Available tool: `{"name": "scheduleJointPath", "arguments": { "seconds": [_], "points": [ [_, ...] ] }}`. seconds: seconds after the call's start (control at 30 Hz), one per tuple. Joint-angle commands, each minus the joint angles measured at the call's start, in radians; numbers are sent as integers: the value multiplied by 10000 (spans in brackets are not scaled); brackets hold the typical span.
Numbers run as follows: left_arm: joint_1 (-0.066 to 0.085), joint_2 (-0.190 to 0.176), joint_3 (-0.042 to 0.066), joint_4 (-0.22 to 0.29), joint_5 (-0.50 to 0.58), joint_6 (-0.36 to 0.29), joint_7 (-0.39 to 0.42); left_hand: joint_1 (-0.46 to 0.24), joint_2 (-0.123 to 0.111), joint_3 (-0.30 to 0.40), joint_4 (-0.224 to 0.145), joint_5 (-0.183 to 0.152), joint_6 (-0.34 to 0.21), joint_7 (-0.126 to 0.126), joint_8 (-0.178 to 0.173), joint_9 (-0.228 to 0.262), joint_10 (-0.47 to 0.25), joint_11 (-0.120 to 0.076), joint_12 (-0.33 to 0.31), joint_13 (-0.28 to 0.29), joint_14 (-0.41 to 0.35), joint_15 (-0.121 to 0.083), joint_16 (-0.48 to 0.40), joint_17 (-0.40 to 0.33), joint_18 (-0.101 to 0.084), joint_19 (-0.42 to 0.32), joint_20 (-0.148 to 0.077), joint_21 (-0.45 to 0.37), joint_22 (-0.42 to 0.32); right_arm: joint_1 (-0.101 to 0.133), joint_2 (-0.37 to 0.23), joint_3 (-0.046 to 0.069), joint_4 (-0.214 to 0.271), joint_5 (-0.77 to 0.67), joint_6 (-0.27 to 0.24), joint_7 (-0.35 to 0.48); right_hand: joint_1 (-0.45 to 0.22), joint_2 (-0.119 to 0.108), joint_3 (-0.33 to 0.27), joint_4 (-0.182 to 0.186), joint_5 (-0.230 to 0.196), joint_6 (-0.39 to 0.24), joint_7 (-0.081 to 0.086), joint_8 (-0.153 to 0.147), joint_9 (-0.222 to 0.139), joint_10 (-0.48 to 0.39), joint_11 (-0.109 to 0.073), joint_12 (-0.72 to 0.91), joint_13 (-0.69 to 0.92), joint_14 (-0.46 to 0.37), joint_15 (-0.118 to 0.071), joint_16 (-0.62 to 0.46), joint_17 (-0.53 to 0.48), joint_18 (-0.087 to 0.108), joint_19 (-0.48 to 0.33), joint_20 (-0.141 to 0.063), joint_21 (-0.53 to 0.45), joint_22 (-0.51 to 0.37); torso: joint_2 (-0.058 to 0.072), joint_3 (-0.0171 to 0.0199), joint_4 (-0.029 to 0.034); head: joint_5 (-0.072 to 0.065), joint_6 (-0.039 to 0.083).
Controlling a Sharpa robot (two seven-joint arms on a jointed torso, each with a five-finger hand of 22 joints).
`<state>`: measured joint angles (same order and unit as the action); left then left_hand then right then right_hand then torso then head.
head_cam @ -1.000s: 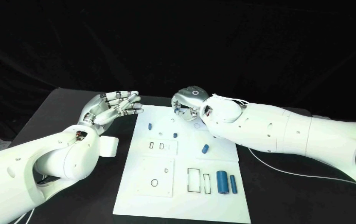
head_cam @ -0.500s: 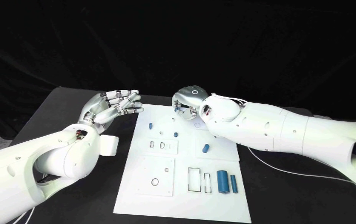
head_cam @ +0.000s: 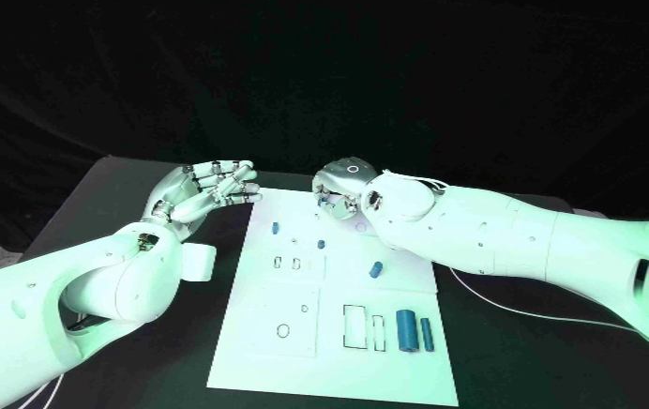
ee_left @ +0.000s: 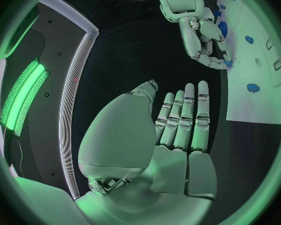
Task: Assemble the parts on the task board
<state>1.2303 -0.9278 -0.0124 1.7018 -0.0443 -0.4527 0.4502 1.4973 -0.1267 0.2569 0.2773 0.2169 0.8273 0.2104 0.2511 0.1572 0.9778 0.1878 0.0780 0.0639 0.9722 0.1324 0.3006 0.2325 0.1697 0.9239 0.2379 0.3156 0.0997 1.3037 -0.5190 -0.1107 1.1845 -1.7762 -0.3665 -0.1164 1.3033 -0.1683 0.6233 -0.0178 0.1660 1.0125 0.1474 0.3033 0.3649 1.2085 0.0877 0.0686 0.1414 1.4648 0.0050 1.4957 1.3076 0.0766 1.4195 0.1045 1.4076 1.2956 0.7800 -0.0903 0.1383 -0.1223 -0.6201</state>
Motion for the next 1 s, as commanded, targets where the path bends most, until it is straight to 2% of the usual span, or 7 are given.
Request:
{"name": "scheduleJointPath", "arguments": {
  "seconds": [0.03, 0.2, 0.37, 0.63, 0.83, 0.9, 1.0],
  "points": [
    [21, 10, 10, 14, 16, 180, 36, -6, -61, 61, -16, -41, -83, 238, -71, -12, -97, -1, -47, -3, -34, 75, -47, 17, 136, 49, 51, -50, -17, -37, -2, -27, -77, -92, 278, 74, -295, -174, 81, 116, -268, -543, 214, -297, -51, -589, 152, -92, -166, 667, 187, -3, 635, -102, -258, 161, -260, -377, 7, -11, -13, -3, 10],
    [24, 10, 10, -5, 16, 182, 30, -6, -61, 61, -16, -41, -83, 238, -71, -12, -97, -1, -47, -3, -34, 75, -47, 17, 136, 49, 51, -50, -17, -39, -53, -29, -43, -83, -146, 65, -362, -482, -486, 215, -767, -1920, 364, -1255, -388, -2466, 450, -42, -692, 209, 407, -806, -1039, 401, -1619, 420, -2005, -2780, 1, -7, 3, -8, 36],
    [25, -12, 10, -27, 16, 178, 26, -6, -61, 61, -16, -41, -83, 238, -71, -12, -97, -1, -47, -3, -34, 75, -47, 17, 136, 49, 51, -50, -17, -33, -369, -20, 376, -70, -513, -4, -163, -360, -1036, 308, -731, -1934, 253, -1338, -402, -2442, 415, 97, -715, 258, 386, -810, -1019, 397, -1494, 414, -2136, -2821, -3, -5, -6, -26, 57],
    [28, -95, 9, -4, 16, 196, 8, -10, -65, 65, -19, -44, -92, 238, -80, -15, -110, 3, -63, -3, -42, 79, -59, 22, 137, 51, 53, -54, -24, 97, -1896, 134, 1731, 1195, -1001, -17, -218, -348, -1191, 623, -565, -1300, 306, -1192, -348, -1483, 275, 541, -641, 366, 265, -667, -752, 281, -1091, 297, -1890, -2310, 3, 3, -130, -78, 147],
    [30, -93, 7, -14, 16, 248, -16, -10, -66, 66, -19, -44, -91, 236, -80, -15, -110, 3, -65, -2, -43, 79, -60, 23, 138, 54, 52, -54, -24, 209, -3210, 200, 2409, 3597, -452, -67, -600, -681, -1239, 996, 154, -875, 124, -1073, -296, 932, -139, 1637, -43, 723, -34, 70, 730, -58, -148, 73, -613, -532, 2, 21, -230, -159, 191],
    [30, -82, 7, -25, 16, 265, -21, -10, -66, 66, -19, -44, -91, 236, -80, -15, -110, 3, -65, -2, -43, 79, -60, 23, 138, 54, 52, -54, -24, 216, -3480, 206, 2514, 4082, -194, -124, -674, -880, -1730, 1057, 304, -963, -116, -919, -191, 1587, -404, 2822, 1015, 757, -284, 191, 958, -122, 1, -204, -358, -174, 12, 27, -250, -170, 196],
    [29, -57, 6, -60, 16, 292, -29, -11, -66, 67, -20, -45, -90, 233, -79, -15, -109, 2, -66, -2, -44, 79, -62, 24, 139, 57, 52, -53, -24, 206, -3807, 212, 2655, 4565, 153, -235, -804, -810, -2498, 1349, 517, -1306, -156, -587, 36, 2168, -365, 9518, 7986, 859, -287, 414, 1522, -230, 242, -262, 16, 384, 27, 51, -279, -186, 199]
  ]
}}
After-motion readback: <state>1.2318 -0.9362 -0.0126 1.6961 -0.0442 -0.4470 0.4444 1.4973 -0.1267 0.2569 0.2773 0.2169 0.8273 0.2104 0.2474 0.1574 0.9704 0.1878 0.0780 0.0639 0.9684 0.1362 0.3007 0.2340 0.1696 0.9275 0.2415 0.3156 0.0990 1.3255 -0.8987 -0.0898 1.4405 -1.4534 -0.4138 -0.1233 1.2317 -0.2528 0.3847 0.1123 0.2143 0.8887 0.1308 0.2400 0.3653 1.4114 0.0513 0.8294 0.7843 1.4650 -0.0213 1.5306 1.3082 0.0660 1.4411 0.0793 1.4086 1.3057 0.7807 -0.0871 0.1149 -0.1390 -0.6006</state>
